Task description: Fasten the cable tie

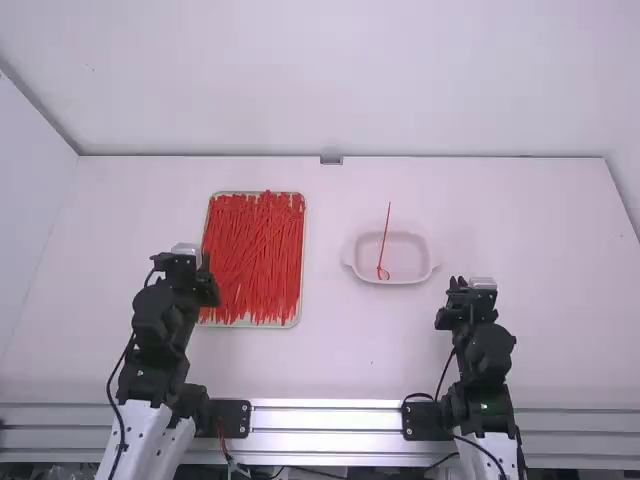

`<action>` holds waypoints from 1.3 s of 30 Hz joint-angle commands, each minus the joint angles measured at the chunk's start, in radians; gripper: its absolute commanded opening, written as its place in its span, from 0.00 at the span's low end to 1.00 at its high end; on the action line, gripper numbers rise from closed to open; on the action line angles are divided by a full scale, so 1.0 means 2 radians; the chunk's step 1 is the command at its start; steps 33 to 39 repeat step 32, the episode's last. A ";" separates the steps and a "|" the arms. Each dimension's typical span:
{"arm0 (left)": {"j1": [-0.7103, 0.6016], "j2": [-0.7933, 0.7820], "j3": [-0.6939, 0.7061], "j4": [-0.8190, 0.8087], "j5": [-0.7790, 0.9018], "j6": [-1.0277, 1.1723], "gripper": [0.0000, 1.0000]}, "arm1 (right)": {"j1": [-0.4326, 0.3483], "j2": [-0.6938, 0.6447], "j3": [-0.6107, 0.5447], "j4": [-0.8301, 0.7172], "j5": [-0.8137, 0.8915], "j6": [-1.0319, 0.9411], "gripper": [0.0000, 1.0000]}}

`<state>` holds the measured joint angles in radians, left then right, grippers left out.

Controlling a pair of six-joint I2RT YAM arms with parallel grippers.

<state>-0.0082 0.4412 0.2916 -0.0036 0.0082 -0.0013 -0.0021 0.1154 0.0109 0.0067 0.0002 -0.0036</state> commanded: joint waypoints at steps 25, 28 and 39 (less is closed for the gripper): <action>0.004 -0.191 -0.146 0.002 -0.004 0.001 0.00 | 0.001 -0.058 -0.005 -0.003 0.000 0.002 0.00; 0.004 -0.206 -0.146 0.002 -0.004 0.001 0.00 | 0.001 -0.058 -0.005 -0.003 0.000 0.002 0.00; 0.004 -0.221 -0.146 0.002 -0.004 0.001 0.00 | 0.001 -0.058 -0.005 -0.003 0.000 0.002 0.00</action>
